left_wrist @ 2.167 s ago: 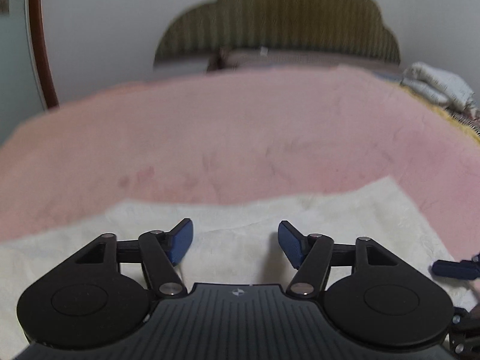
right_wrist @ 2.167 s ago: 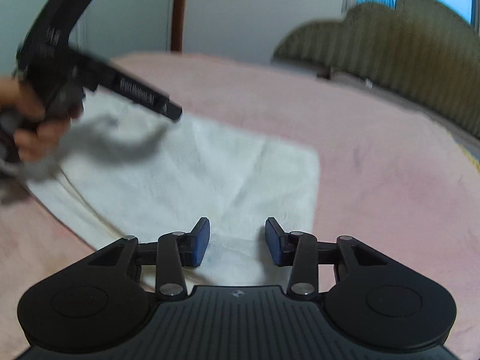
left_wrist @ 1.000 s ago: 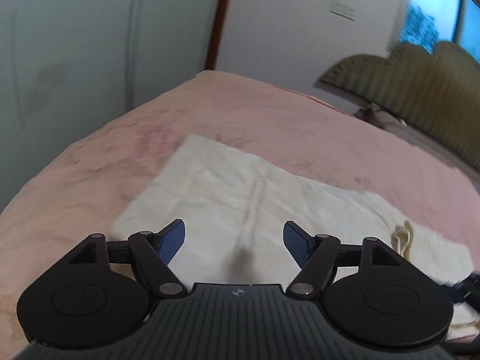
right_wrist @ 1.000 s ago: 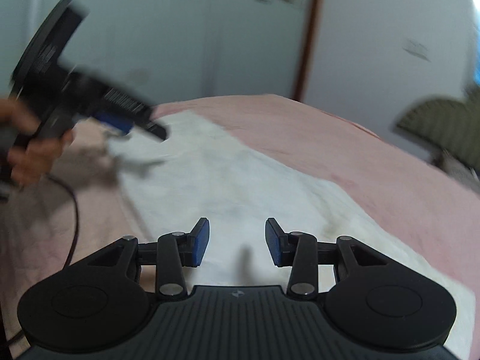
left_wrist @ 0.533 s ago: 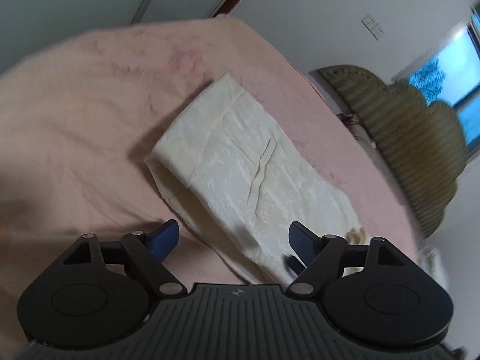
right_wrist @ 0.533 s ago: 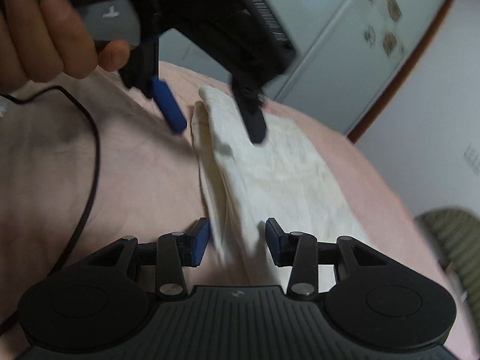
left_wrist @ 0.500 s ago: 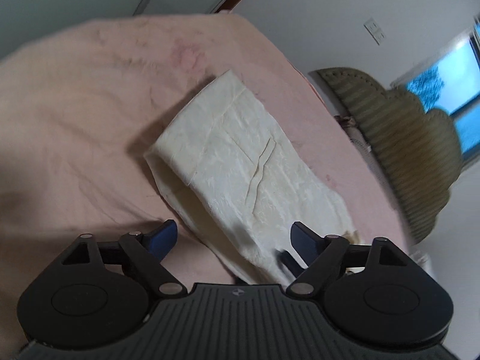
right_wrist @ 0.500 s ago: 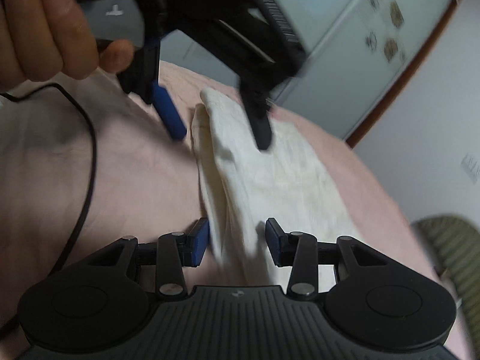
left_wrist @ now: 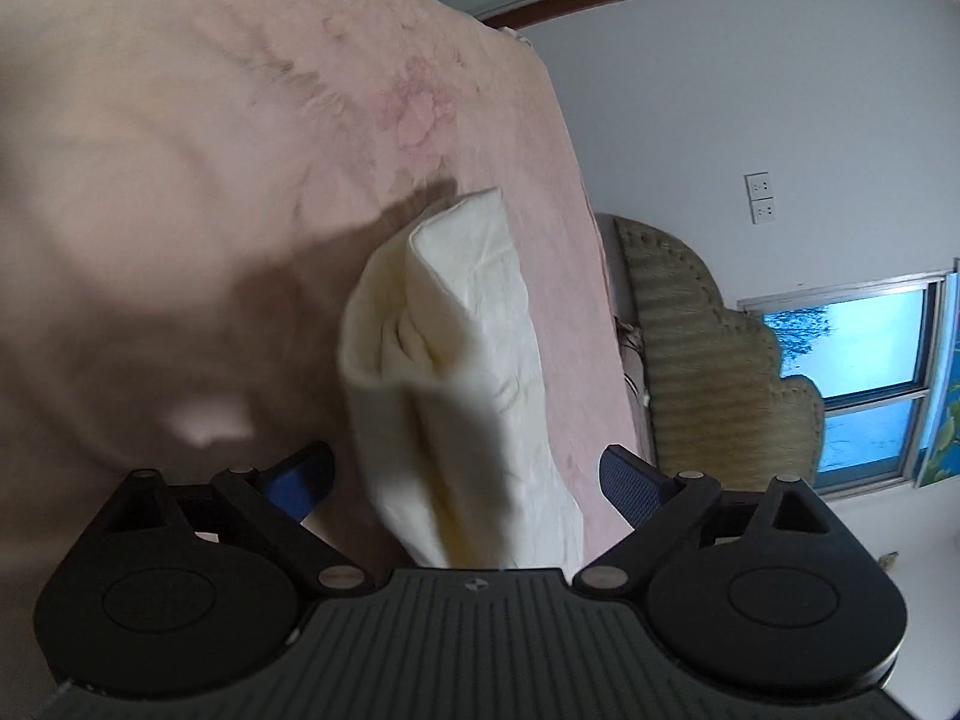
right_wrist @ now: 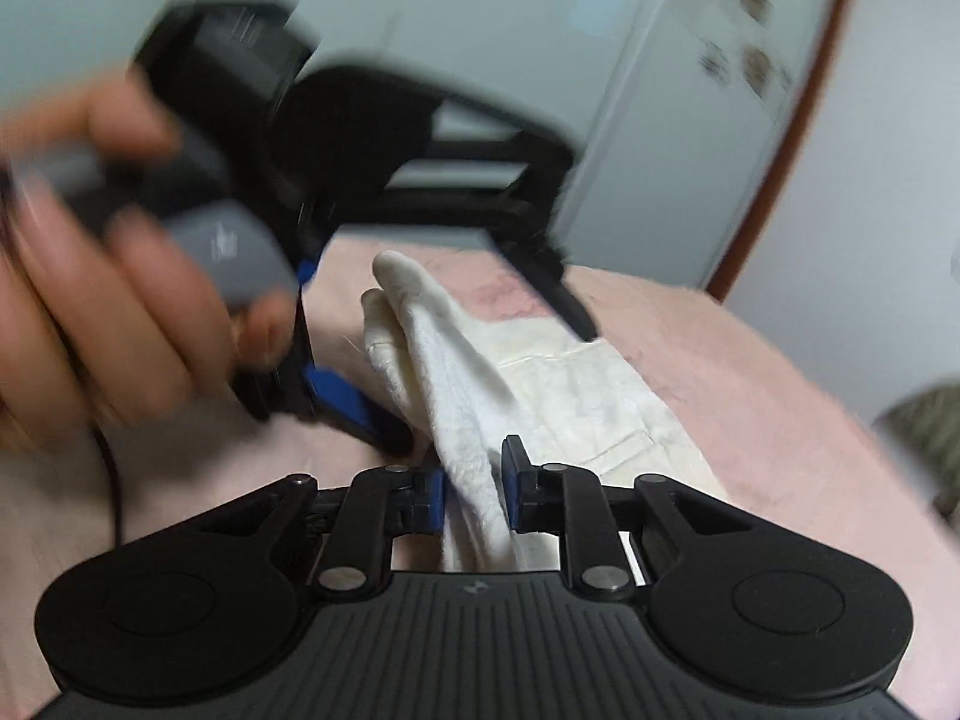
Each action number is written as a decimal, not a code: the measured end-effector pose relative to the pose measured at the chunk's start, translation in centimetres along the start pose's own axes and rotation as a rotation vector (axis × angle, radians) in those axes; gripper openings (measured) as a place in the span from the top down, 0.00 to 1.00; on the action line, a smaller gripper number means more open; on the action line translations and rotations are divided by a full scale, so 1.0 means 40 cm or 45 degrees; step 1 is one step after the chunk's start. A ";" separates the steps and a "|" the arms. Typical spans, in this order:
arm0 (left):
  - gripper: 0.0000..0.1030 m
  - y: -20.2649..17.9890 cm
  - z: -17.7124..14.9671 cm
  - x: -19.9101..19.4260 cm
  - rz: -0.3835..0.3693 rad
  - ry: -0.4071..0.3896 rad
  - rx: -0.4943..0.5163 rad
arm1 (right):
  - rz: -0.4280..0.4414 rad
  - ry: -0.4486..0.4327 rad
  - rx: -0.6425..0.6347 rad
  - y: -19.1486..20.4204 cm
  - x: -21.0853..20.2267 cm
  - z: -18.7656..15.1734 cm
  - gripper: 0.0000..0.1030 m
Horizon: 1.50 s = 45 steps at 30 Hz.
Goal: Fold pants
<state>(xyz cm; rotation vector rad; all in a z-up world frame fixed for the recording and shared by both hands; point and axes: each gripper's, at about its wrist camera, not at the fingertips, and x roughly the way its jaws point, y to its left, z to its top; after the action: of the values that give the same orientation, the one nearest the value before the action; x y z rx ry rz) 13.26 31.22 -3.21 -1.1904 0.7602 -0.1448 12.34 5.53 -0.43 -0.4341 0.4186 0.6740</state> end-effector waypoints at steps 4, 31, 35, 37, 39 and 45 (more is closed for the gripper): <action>0.14 -0.032 0.025 0.035 0.075 -0.030 0.088 | 0.184 0.046 0.179 -0.054 -0.013 0.010 0.82; 0.86 -0.345 -0.260 -0.036 0.313 -0.452 1.109 | 0.064 0.076 0.351 -0.227 -0.036 0.016 0.81; 0.86 -0.413 -0.360 -0.026 0.232 -0.450 1.252 | 0.029 -0.029 0.289 -0.239 -0.117 0.008 0.81; 0.86 -0.450 -0.409 -0.002 0.187 -0.439 1.317 | 0.011 -0.076 0.268 -0.254 -0.174 -0.007 0.81; 0.85 -0.477 -0.457 0.012 0.140 -0.417 1.374 | -0.010 -0.123 0.263 -0.275 -0.232 -0.028 0.81; 0.83 -0.550 -0.618 0.097 0.021 -0.309 1.495 | -0.103 -0.156 0.310 -0.345 -0.400 -0.125 0.80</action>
<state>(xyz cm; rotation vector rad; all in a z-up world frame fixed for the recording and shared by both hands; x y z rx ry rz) 7.45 1.37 10.33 -0.0749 0.3415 -0.3625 9.17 -14.70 6.82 -0.1769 0.3593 0.5594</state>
